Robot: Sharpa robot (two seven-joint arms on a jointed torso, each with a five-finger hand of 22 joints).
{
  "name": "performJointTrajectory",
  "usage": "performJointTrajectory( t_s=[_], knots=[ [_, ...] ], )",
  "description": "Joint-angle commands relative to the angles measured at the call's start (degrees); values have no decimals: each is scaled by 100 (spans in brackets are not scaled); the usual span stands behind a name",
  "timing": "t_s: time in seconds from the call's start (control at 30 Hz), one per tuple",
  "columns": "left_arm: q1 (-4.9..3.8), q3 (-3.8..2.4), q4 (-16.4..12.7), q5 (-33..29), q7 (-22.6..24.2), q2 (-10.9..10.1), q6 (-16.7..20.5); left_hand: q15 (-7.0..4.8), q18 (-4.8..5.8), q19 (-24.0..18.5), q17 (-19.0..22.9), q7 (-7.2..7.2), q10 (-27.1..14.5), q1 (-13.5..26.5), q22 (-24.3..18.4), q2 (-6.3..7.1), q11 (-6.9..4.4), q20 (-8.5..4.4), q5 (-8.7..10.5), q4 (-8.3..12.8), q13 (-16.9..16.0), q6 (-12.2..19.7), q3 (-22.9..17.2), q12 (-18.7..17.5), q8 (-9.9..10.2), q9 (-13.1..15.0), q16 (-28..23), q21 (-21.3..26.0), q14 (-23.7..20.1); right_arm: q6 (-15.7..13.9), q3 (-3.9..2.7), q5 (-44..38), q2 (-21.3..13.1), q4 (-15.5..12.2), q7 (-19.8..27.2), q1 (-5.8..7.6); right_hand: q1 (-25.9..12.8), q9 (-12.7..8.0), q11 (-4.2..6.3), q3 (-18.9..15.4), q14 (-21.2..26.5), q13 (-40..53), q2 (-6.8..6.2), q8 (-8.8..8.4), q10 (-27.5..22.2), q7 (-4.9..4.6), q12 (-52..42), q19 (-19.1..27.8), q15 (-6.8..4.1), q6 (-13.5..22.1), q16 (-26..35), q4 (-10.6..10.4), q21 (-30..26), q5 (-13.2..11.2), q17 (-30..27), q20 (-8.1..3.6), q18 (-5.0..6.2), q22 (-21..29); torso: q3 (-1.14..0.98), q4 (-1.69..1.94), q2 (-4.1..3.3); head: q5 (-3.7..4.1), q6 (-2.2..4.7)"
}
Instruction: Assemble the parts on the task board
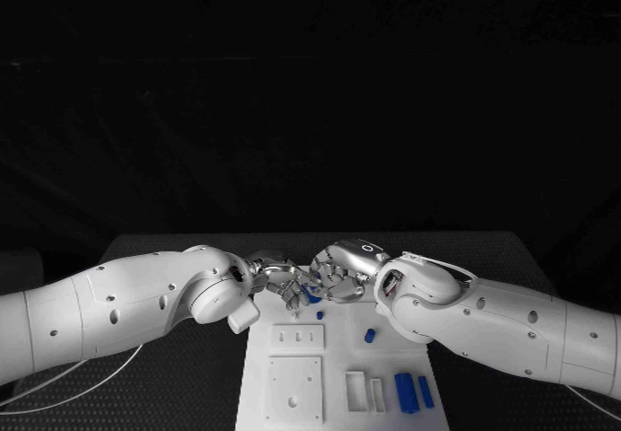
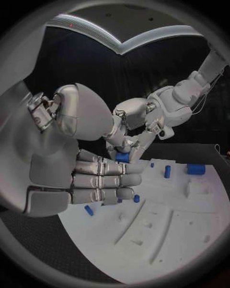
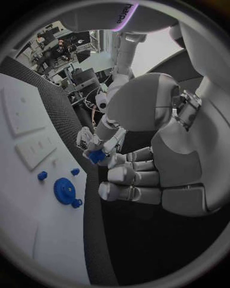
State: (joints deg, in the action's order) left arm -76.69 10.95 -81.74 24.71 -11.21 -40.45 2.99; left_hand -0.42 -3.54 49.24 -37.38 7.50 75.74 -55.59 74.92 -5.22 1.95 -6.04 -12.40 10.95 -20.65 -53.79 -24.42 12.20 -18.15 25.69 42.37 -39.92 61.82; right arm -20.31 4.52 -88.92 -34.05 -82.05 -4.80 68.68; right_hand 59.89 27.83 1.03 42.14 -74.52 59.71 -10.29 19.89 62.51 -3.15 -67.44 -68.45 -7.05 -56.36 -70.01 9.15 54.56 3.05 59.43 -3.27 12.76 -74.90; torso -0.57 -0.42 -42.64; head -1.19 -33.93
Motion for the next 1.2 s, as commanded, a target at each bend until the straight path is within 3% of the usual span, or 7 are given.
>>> performJointTrajectory(
  t_s=[0.03, 0.07, 0.17, 0.37, 0.63, 0.93, 1.2],
  knots=[
    [-15, -8, 9, -33, 54, 13, -68, -8, -11, -19, 22, -18, -14, -104, 42, 29, -6, 3, 532, 23, -27, -74, -505, 14, -23, 27, 38, -22, -31, 132, 7, 10, -3, -8, 37, -7, 8, 7, 37, -12, -1, -7, -52, 16, 10, -186, 17, -9, -53, -241, 8, -38, -7, -25, 9, -26, 224, -53, 2, -3, -1, -9, 1],
    [-15, -8, 12, -33, 55, 13, -68, -4, -1, -4, 36, -16, -8, -87, 36, 162, -5, -1, 688, -106, -41, -85, -900, 7, -13, 29, 45, -33, -24, 136, 7, 12, -4, -11, 40, -8, 7, 7, 37, -13, 0, -7, -55, 16, 9, -186, 17, -8, -53, -241, 9, -38, -7, -25, 9, -26, 224, -53, 3, -3, -1, -9, 1],
    [-15, -8, 21, -33, 57, 13, -65, -4, 2, -3, 39, -16, -3, -29, 49, 173, -5, -5, 711, -120, -54, -97, -997, 7, -17, 39, 57, -57, -23, 148, 9, 15, -4, -14, 38, -9, 4, 7, 36, -15, 0, -6, -62, 15, 8, -186, 17, -8, -52, -240, 10, -40, -8, -25, 9, -26, 224, -53, 2, -3, -1, -10, -6],
    [-15, -8, 21, -37, 53, 12, -73, -4, 6, -10, 40, -25, 3, 52, 60, 115, -10, -5, 688, -122, -67, -123, -1061, 7, -30, 54, 69, -76, -26, 157, 13, 16, -10, 3, 29, -10, 1, 8, 36, -16, 1, -6, -70, 14, 7, -187, 17, -8, -52, -239, 11, -43, -9, -25, 10, -26, 224, -52, 2, -3, 0, -9, -15],
    [-15, -8, 17, -29, -2, 5, -59, -11, 7, -32, 39, -43, 23, 365, 76, -27, -20, -11, 631, 42, -108, -167, -1157, 10, -53, 98, 113, -126, -29, 149, 16, 16, -8, 35, 18, -19, -2, 7, 32, -19, 5, -5, -116, 5, -3, -191, 21, -4, -48, -227, 17, -48, -16, -24, 12, -27, 224, -52, -1, -3, -3, -12, -25],
    [-15, -8, 0, 149, -97, 6, -143, -50, 11, -14, 0, -85, 120, 608, 74, -81, -64, -40, 560, 189, -169, -265, -1251, 59, -94, 147, 228, -180, 24, 84, 16, 74, -7, 97, 16, -19, 8, -36, -42, -4, 48, -6, -263, -129, -96, -270, 63, 38, 20, -1, 66, -98, -65, -25, 6, -12, 224, -44, -2, -6, 0, -7, -27],
    [-14, -7, 1, 244, -110, -6, -161, -121, 16, 61, -77, -145, 245, 768, 90, -94, -129, -105, 380, 300, -255, -408, -1323, 162, -146, 199, 422, -286, 86, 84, 16, 89, -16, 117, 22, -19, 23, -44, -64, -5, 55, -5, -288, -156, -120, -292, 69, 50, 42, 47, 75, -104, -75, -25, 7, -3, 224, -46, -1, -5, -1, -1, -28]
  ],
)
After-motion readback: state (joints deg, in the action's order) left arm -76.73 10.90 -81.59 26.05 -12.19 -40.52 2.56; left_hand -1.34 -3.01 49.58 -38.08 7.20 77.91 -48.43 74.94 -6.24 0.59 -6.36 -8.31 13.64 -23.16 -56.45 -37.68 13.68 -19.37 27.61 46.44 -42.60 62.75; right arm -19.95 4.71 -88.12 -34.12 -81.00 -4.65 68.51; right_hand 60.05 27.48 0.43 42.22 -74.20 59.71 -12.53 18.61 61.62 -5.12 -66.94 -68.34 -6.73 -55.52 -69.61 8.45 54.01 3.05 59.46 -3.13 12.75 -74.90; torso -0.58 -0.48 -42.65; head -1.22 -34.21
